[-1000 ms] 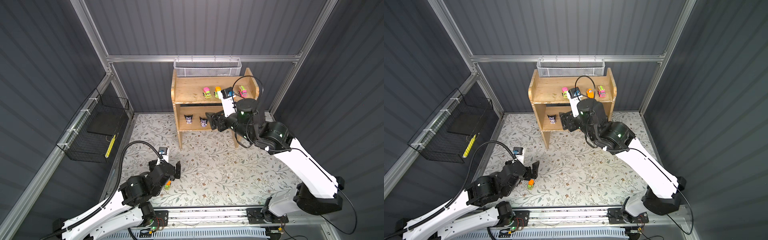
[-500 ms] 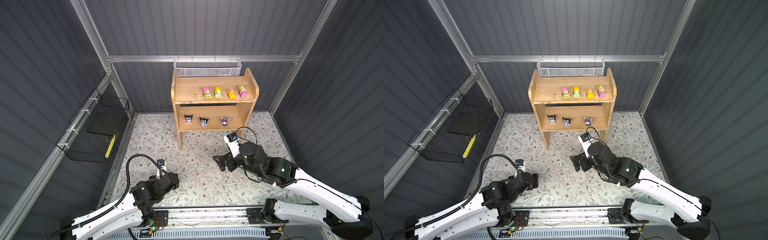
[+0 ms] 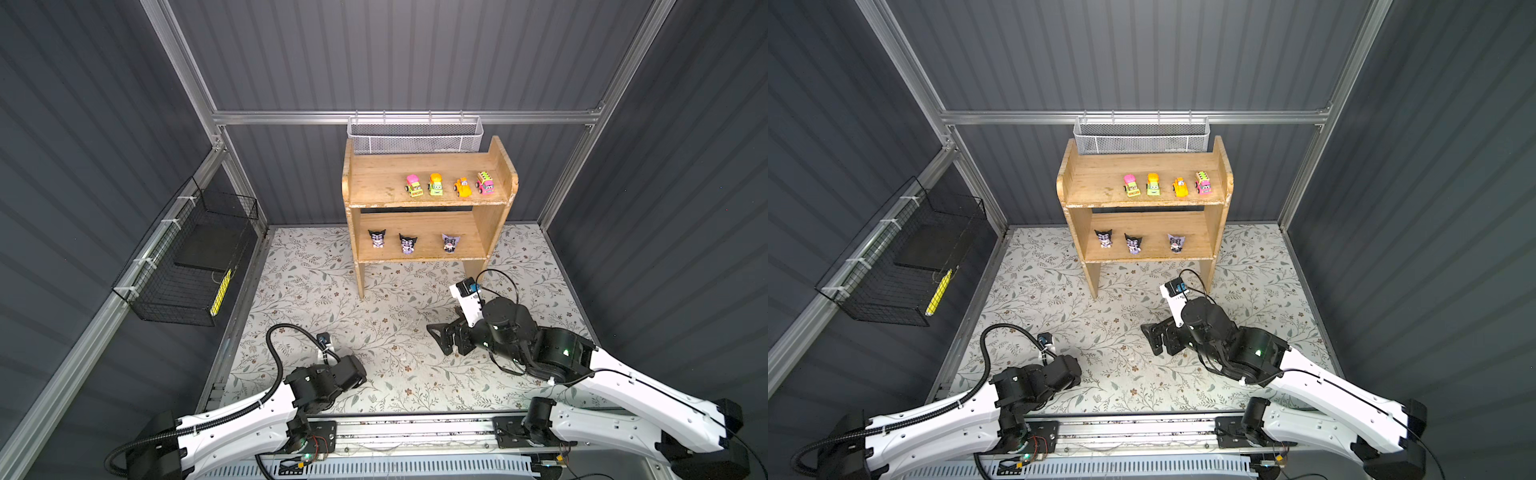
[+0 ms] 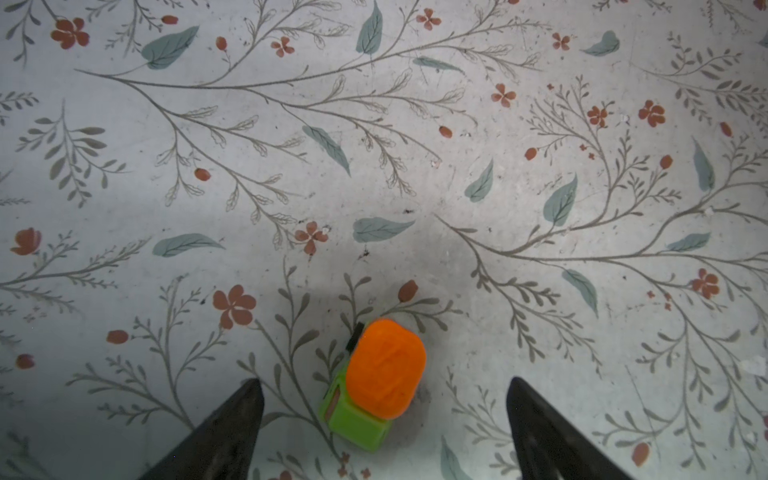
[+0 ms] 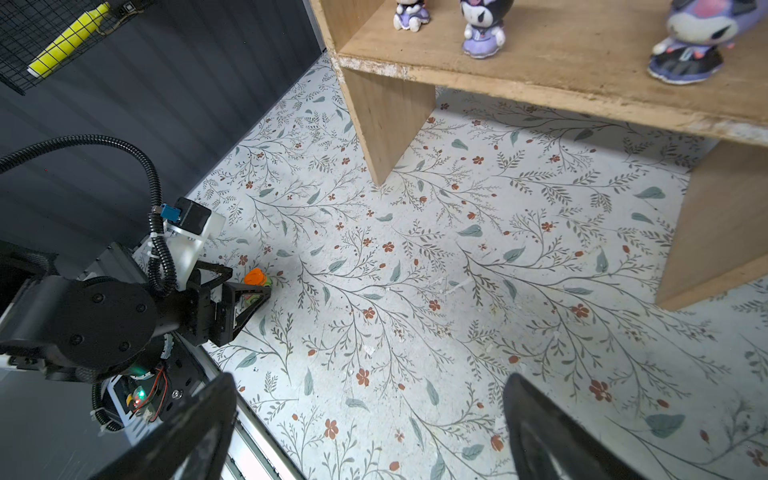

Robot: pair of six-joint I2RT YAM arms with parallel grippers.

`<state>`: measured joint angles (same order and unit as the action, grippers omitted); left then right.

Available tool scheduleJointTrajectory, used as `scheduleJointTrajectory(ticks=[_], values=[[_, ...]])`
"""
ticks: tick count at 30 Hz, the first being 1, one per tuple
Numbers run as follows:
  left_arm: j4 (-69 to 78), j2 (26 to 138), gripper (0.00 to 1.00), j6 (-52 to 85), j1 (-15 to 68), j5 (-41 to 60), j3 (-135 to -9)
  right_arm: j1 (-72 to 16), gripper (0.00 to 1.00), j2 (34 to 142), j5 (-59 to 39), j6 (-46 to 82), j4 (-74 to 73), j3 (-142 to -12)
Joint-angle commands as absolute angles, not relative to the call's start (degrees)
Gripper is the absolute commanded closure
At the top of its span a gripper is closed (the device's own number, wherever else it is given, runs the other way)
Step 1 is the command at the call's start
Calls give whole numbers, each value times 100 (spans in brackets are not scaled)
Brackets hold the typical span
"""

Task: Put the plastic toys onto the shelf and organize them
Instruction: 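Open the right gripper and withdraw it while the left gripper moves to the orange car, then lower the left gripper onto the orange-and-green car on the table and close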

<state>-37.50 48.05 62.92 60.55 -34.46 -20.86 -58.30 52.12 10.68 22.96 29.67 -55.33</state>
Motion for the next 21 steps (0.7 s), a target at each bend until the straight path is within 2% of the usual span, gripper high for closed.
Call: scheduleJointTrajectory(ticks=[1,13,16,21], values=[[-3405,5058,8,6418,6060,-3427,-2094,-5844,1,5168,1035,2268,2774,-5415],[-2303,6153,10,6196,6123,-3147,-2276,-5844,1,4993,1114,2310,2922,-5329],[-2544,6245,10,6299,6299,-3299,-2422,-5840,1,4983,1125,2303,2920,-5309],[-3450,5940,10,7215,6807,-3997,-2399,-5844,1,5018,1110,2287,2896,-5317]])
